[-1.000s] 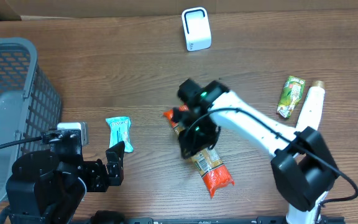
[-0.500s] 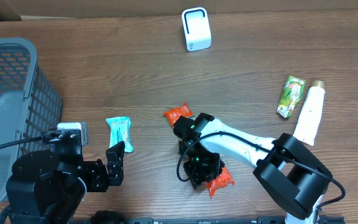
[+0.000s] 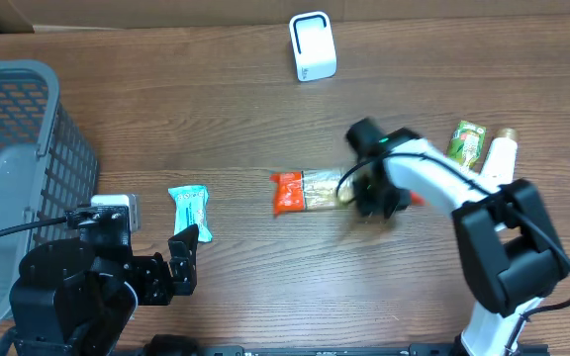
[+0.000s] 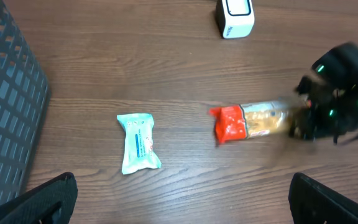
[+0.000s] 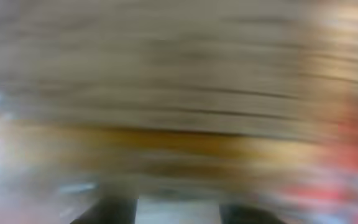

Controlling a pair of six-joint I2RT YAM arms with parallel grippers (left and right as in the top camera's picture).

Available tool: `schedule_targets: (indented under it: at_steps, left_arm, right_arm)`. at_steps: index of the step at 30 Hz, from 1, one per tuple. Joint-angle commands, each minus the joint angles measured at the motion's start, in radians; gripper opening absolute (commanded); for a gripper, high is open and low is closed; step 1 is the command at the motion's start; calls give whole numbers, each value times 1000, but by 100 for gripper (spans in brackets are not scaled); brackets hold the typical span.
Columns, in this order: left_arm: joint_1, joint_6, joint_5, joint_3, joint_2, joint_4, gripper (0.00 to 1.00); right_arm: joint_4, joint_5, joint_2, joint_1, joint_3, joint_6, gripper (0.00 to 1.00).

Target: Scan the item barcode

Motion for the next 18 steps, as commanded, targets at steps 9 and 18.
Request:
schedule_targets:
  at_steps: [9,18]
  left_arm:
    - [4,19,-6,6,-2,1,100]
    - [4,19,-6,6,-2,1,100]
  right_arm:
    - [175,-351,-13,-156,168,2,48]
    - [146,-378,-14,7,182,628,65]
